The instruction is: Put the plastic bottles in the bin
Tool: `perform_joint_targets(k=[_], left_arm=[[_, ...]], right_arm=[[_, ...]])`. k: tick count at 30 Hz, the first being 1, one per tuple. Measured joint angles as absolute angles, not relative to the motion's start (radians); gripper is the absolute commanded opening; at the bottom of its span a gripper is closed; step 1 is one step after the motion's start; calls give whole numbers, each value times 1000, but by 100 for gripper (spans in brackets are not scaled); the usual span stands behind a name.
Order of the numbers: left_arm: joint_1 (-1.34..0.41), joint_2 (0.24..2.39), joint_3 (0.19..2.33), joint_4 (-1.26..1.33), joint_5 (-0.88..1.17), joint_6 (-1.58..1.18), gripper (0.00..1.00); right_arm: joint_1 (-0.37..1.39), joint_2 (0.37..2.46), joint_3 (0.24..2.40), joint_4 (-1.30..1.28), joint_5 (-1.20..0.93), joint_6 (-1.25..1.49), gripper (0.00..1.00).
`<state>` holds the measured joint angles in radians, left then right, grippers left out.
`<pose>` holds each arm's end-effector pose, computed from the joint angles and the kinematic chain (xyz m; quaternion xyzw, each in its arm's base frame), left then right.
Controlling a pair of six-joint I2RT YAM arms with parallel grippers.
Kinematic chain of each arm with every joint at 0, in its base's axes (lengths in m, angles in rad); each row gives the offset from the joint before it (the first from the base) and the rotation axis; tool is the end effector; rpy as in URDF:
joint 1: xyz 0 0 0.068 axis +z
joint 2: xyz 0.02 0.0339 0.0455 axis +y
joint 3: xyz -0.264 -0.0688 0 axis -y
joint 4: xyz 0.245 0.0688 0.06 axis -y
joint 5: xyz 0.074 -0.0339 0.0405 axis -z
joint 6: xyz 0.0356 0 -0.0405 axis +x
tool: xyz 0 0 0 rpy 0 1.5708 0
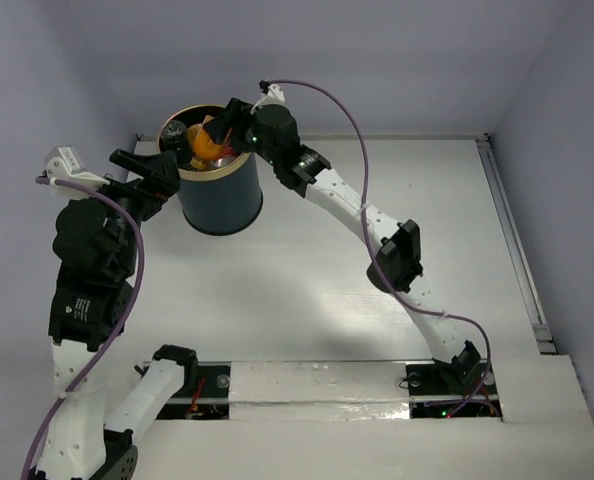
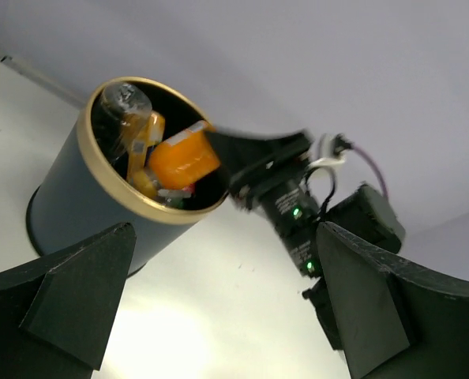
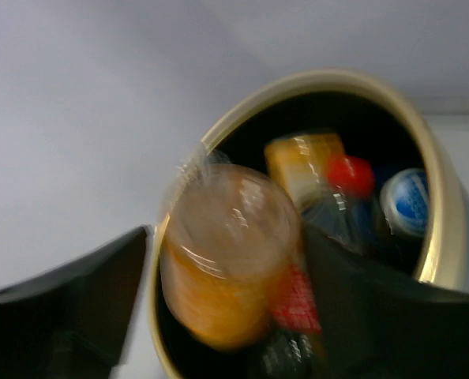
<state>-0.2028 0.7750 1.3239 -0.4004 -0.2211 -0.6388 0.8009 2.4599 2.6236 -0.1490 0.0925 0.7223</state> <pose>0.1158 -0.0158 0.4933 -0.2219 0.6153 -0.2419 0.7167 0.3966 0.4044 0.3806 0.0054 0.7019 0.4675 0.5373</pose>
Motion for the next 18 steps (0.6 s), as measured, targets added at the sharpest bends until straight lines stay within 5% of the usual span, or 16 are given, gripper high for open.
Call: perform_joint_targets(k=[2, 14, 18], left_arm=[[-203, 775, 1334, -436, -218, -636, 99], [-203, 784, 1438, -485, -181, -612, 99], [-203, 785, 1454, -482, -141, -611, 99]], right_arm=[[808, 2473, 2624, -121, 118, 703, 100], [839, 2260, 2470, -146, 187, 601, 94], [839, 2010, 2238, -112, 174, 585, 2]])
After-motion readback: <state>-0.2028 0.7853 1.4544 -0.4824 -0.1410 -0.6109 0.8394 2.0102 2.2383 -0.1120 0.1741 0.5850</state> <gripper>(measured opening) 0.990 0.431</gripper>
